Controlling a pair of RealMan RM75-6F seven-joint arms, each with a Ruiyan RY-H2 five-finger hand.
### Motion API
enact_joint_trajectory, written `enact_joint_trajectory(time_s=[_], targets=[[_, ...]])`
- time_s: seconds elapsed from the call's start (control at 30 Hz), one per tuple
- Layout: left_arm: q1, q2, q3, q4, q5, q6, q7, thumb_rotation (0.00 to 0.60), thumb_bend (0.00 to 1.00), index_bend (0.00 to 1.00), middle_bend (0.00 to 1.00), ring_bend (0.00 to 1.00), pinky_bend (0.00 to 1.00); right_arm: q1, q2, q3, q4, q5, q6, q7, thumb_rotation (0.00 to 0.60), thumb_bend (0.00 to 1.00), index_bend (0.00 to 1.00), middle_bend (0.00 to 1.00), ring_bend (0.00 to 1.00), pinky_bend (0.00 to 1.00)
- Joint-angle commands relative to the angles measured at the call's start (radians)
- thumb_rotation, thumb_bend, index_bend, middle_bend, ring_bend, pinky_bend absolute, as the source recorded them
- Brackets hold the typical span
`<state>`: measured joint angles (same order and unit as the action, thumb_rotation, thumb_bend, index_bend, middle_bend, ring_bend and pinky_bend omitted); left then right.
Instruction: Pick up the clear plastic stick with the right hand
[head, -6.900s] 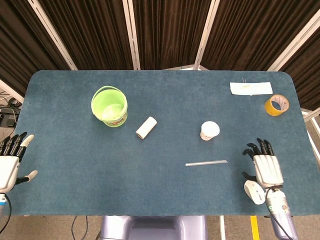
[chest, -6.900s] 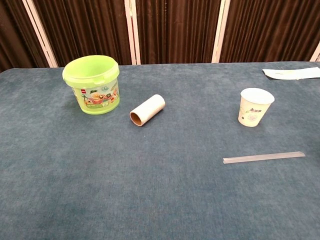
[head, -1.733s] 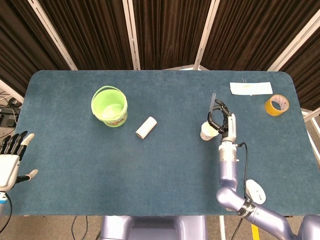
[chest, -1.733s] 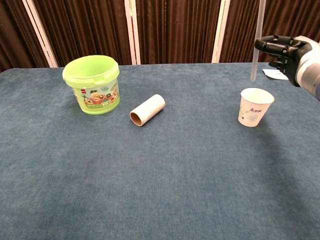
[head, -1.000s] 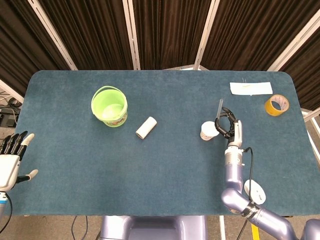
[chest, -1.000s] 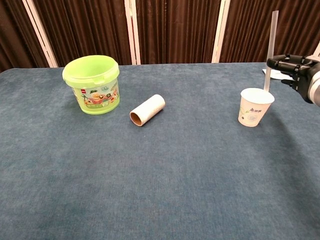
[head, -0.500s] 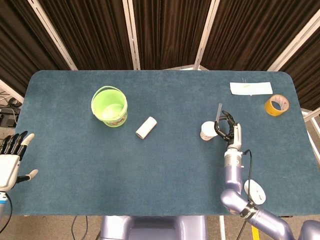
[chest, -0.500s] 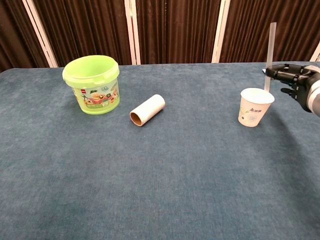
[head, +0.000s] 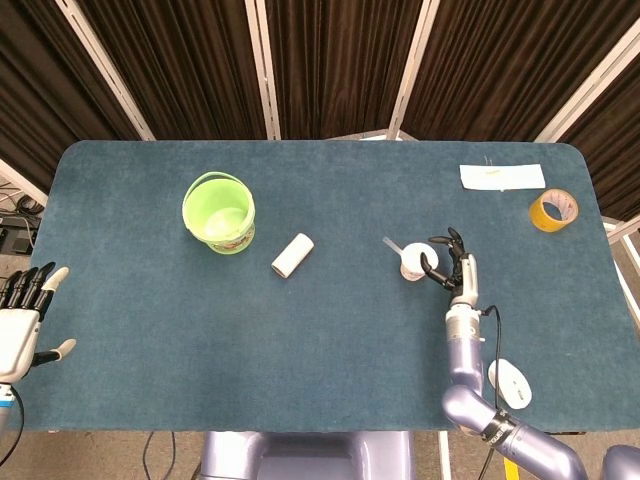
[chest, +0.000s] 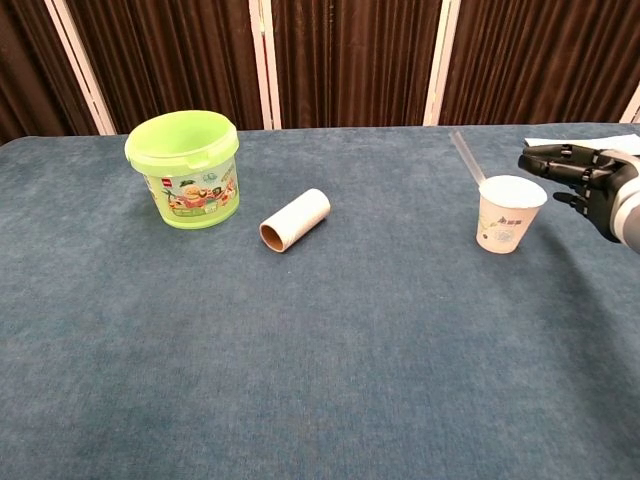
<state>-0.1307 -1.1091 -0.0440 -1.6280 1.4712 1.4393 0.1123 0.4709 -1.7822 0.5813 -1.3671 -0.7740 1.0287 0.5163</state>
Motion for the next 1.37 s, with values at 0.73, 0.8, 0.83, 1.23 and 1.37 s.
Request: enact_joint_trajectory(time_s=[0.73,0.8,0.83,1.23,1.37], targets=[[0.0,0.0,0.002,-0.001,0.002,0.001,0.0,0.6,0.13,0.0,0.0,0.0,0.0,-0.13,0.332,-0.129,-0.256,-0.218,0.098,-0.272,0.6,0.18,0.25,0.0,0.0,0.0],[0.001,0.0,0.002,-0.001,0.003,0.002,0.0,0.6,0.13,0.0,0.0,0.0,0.0,-0.149,0.392,-0.177,-0.281,-0.247,0.095,-0.344,0.6,0.17,0.24,0.0,0.0,0.0],[0.001,0.0,0.002,-0.001,0.003,0.002,0.001,0.6,0.13,0.0,0.0,0.0,0.0,-0.154,0.406,-0.189,-0.287,-0.257,0.097,-0.362,0.6,0.17,0.23,0.0,0.0,0.0],[0.003,-0.002,0.003,0.004,0.007,0.006,-0.005,0.6,0.13,0.0,0.0,0.0,0.0,-0.299,0.638,-0.505,-0.294,-0.574,0.291,-0.856,0.6,0.12,0.0,0.0,0.0,0.0],[0.002,-0.001,0.003,0.004,0.007,0.004,-0.007,0.6,0.13,0.0,0.0,0.0,0.0,-0.32,0.651,-0.513,-0.298,-0.576,0.327,-0.887,0.6,0.11,0.0,0.0,0.0,0.0]])
